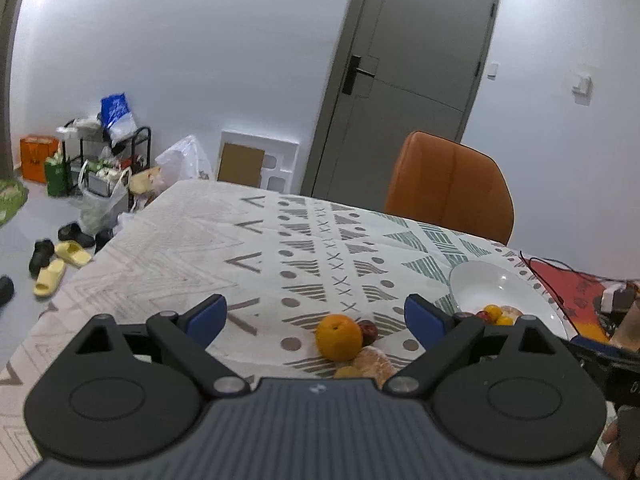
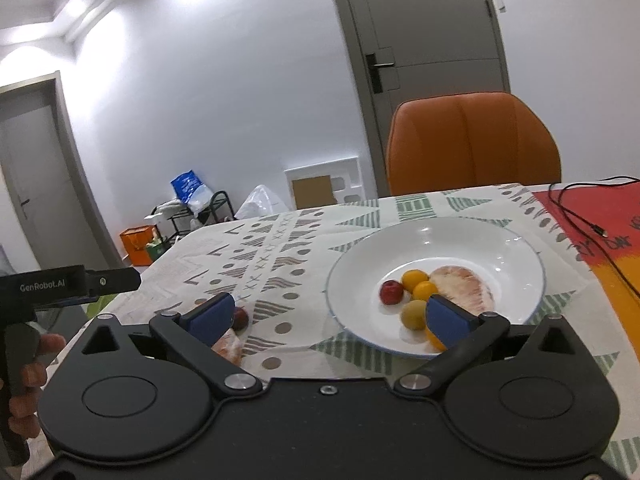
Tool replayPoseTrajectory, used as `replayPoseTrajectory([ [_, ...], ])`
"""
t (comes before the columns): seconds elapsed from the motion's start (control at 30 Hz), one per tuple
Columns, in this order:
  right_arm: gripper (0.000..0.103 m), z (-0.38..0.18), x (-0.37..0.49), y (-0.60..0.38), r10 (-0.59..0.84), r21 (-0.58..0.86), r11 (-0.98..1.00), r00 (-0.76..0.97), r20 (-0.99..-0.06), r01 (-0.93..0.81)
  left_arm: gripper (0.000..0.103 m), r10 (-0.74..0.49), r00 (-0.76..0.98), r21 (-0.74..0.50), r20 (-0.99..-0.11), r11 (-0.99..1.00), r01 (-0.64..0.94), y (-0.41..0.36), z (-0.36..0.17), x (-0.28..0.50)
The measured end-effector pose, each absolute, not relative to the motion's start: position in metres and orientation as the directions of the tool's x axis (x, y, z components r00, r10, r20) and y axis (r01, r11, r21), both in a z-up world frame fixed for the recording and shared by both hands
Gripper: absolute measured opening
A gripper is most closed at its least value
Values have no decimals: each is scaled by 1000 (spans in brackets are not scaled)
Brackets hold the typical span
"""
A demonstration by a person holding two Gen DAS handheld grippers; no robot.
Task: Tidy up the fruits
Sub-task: 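Grasp another small yellow-green fruit with the left tool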
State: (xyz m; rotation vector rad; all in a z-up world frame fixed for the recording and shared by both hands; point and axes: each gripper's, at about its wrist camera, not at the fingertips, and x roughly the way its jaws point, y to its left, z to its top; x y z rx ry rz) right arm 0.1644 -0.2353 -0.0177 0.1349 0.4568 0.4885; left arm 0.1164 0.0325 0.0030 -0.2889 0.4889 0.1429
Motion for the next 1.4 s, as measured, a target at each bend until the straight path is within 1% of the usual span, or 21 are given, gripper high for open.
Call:
replayPoseTrajectory([
  [0.13, 103, -20, 166, -228, 503, 251, 864, 761, -410, -436, 95, 66, 877, -267, -476, 939, -216, 46, -1, 112],
  [0.27, 103, -23, 166, -220, 517, 250, 856, 742, -427, -452, 95, 72, 875, -270, -479, 936, -224, 53, -5, 109],
  [0.5, 102, -28, 167, -206, 544, 246, 838, 711, -445, -487, 92, 36, 868, -280, -495, 939, -199, 55, -14, 108],
  [0.57, 100, -30, 168, -203, 549, 250, 834, 700, -457, -491, 92, 26, 864, -285, -502, 939, -194, 55, -17, 109],
  [0.67, 93, -35, 170, -198, 556, 255, 829, 684, -472, -497, 90, 15, 861, -292, -508, 938, -188, 53, -22, 111],
  [0.7, 88, -36, 170, -197, 558, 256, 827, 679, -478, -500, 89, 11, 860, -294, -511, 937, -187, 53, -24, 111],
  [0.73, 84, -38, 171, -195, 561, 257, 825, 671, -485, -503, 87, 7, 858, -296, -513, 937, -185, 52, -25, 112],
  [0.8, 81, -40, 172, -193, 565, 262, 822, 661, -495, -506, 83, -3, 854, -298, -520, 938, -179, 51, -29, 114],
  [0.97, 75, -46, 176, -186, 581, 275, 809, 632, -513, -520, 72, -43, 828, -291, -559, 945, -147, 42, -40, 124],
  [1.03, 67, -49, 179, -182, 588, 280, 802, 614, -526, -528, 67, -56, 819, -293, -571, 946, -139, 39, -44, 128],
  [1.13, 62, -54, 182, -176, 593, 279, 795, 596, -541, -538, 62, -71, 808, -295, -584, 947, -130, 35, -50, 134],
  [1.2, 62, -57, 184, -174, 594, 277, 793, 588, -549, -543, 61, -75, 803, -294, -591, 947, -128, 33, -52, 138],
  [1.27, 61, -59, 187, -173, 598, 283, 790, 580, -553, -545, 56, -86, 798, -301, -597, 946, -124, 32, -55, 141],
  [1.33, 57, -61, 190, -171, 598, 285, 788, 571, -562, -546, 51, -95, 794, -306, -600, 945, -118, 30, -57, 144],
  [1.4, 56, -61, 192, -170, 599, 284, 787, 566, -567, -548, 50, -100, 792, -307, -603, 945, -114, 29, -58, 146],
])
